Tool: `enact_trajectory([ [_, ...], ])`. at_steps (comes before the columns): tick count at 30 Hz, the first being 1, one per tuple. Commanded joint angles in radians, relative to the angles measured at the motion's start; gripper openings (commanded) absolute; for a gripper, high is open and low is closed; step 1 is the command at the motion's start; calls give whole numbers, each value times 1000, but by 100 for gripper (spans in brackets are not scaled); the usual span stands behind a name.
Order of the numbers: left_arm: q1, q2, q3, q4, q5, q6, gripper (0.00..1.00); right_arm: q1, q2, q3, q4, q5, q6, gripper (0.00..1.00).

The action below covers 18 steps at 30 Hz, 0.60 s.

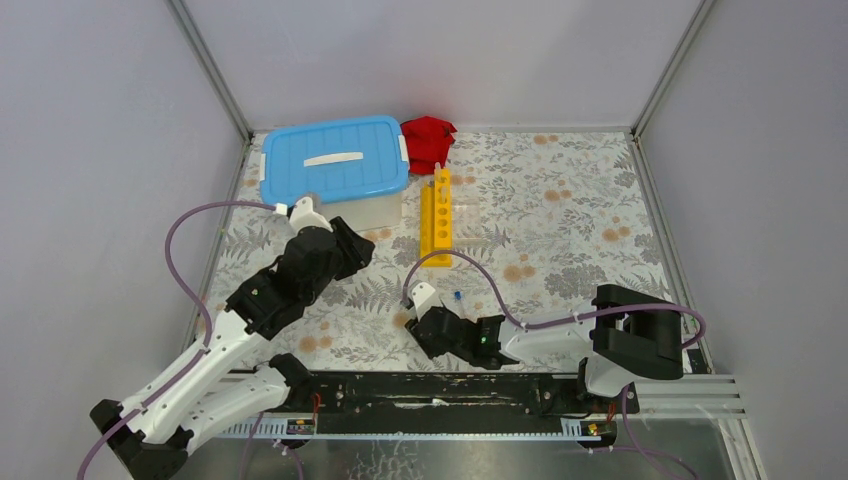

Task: Organize the chemistry lab equipment
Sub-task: Pick up the test tube at the center of the board.

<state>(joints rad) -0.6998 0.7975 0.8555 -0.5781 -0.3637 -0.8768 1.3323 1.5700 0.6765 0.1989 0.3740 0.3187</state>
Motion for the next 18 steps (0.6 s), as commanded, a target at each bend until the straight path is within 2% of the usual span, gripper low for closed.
enact_trajectory([
  [1, -4, 9, -10, 28, -13, 0, 51, -21, -18, 16, 50, -9, 0, 52],
  [18, -4, 22, -8, 34, -8, -7, 51, -61, -13, -34, 107, -54, 14, 50],
])
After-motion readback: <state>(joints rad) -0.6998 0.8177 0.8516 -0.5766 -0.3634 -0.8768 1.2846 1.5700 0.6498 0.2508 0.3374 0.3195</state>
